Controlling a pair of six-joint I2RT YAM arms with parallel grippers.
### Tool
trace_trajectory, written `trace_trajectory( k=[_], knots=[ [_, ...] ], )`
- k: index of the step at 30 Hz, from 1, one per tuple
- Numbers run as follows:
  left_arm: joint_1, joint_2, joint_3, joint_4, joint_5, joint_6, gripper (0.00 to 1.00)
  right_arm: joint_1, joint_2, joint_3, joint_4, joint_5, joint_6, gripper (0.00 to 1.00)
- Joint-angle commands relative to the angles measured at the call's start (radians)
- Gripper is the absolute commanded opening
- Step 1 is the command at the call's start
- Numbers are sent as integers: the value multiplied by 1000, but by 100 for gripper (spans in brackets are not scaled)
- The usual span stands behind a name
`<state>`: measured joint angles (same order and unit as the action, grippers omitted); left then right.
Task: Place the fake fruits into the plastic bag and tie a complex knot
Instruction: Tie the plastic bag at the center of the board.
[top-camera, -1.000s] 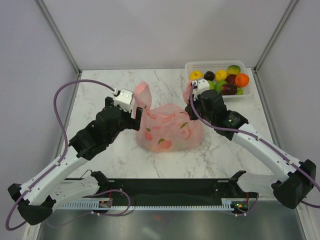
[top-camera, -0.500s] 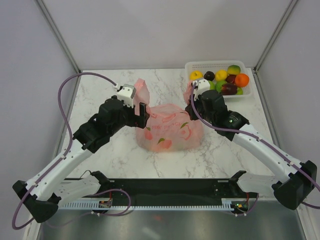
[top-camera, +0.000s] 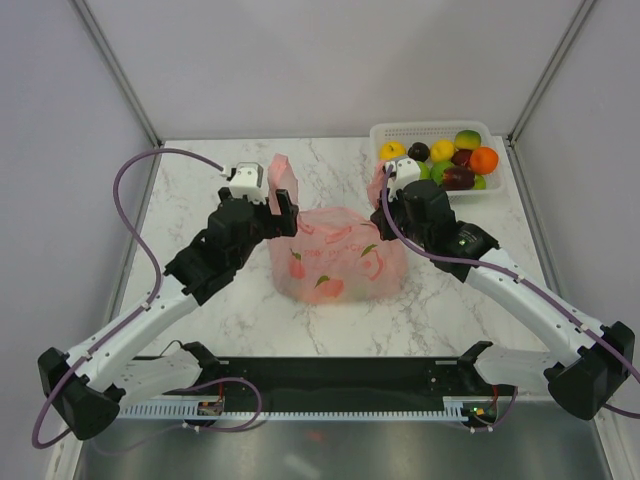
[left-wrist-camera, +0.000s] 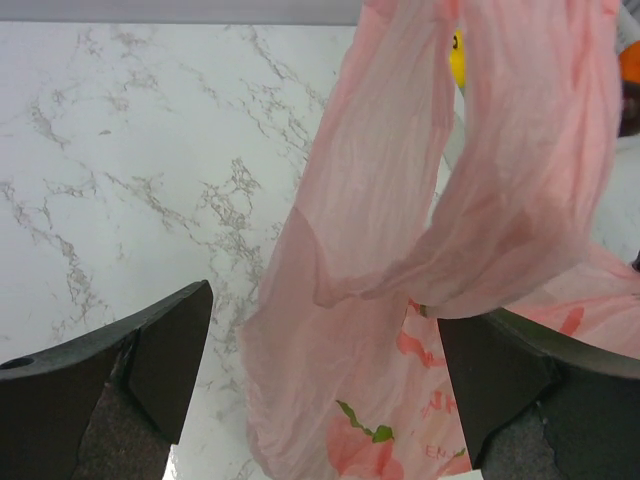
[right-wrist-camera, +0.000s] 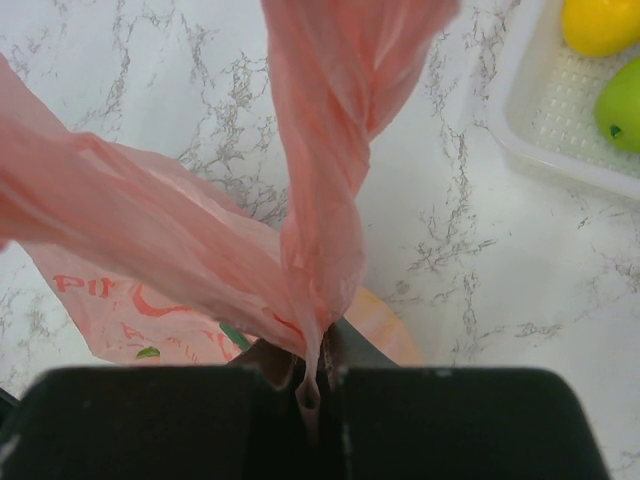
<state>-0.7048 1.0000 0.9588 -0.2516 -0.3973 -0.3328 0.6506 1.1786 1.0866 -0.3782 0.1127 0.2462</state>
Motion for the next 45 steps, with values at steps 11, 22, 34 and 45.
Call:
trace_trajectory(
  k=[11,22,34,45],
  knots=[
    [-21,143,44,184,-103,3,100,1,-19,-2,30,4,-15,0],
    [-19,181,29,253,-124,130,2,3,-28,-4,29,-1,-18,0],
    [-113,78,-3,200,26,616,2,1,-23,-5,27,-7,-15,0],
    [-237,302,138,172,-184,952,2,1,16,19,30,-91,-2,0]
  ],
)
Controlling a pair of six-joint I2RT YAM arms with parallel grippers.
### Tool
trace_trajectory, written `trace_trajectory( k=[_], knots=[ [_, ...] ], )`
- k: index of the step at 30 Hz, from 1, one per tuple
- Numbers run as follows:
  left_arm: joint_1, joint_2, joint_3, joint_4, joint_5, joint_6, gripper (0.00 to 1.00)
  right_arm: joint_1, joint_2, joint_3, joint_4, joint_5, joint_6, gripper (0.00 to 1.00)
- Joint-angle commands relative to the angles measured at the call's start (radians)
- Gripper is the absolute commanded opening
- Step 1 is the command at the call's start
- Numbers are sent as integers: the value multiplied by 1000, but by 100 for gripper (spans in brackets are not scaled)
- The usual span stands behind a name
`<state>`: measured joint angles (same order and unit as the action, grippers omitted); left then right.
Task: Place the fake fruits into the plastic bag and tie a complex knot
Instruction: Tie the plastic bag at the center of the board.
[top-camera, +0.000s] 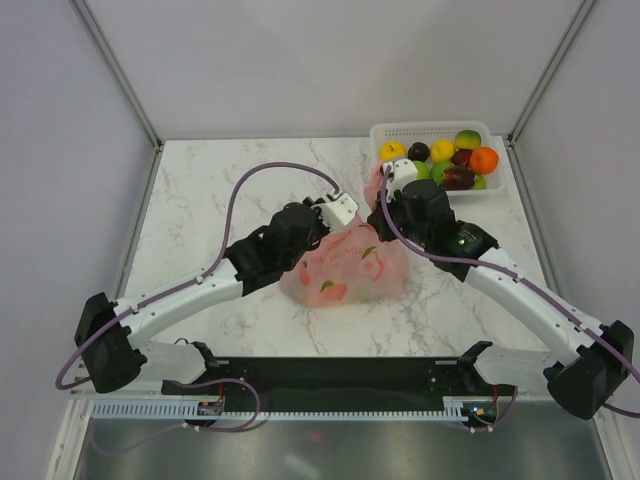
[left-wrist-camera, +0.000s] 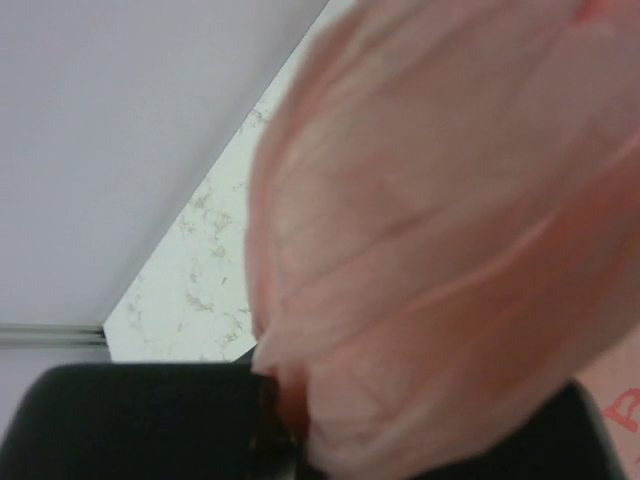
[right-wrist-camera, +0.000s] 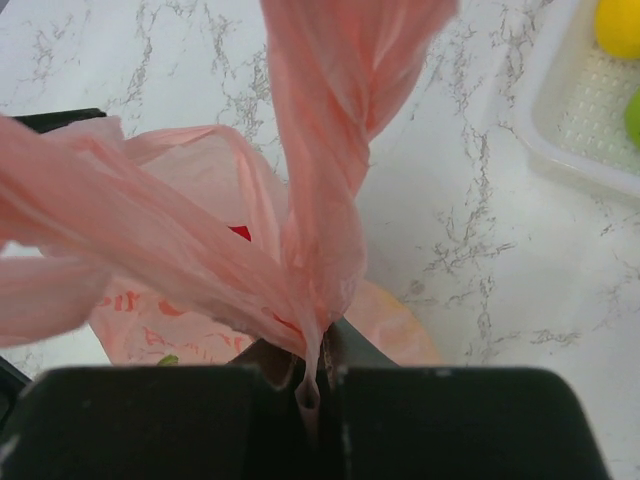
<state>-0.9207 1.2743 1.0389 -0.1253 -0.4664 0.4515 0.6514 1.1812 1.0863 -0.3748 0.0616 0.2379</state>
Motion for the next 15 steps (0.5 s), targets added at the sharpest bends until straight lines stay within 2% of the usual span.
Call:
trace_trajectory(
  k=[1,4,9,15],
  knots=[
    [-26,43,56,97,-132,197,2,1,18,21,30,-51,15,0],
    [-33,34,33,153,-144,261,2,1,32,18,56,-111,37,0],
    [-38,-10,-114,447,-222,443,2,8,70,6,128,-204,75,0],
    [-38,-122,-221,483,-207,429,2,36,113,11,162,-224,87,0]
  ],
)
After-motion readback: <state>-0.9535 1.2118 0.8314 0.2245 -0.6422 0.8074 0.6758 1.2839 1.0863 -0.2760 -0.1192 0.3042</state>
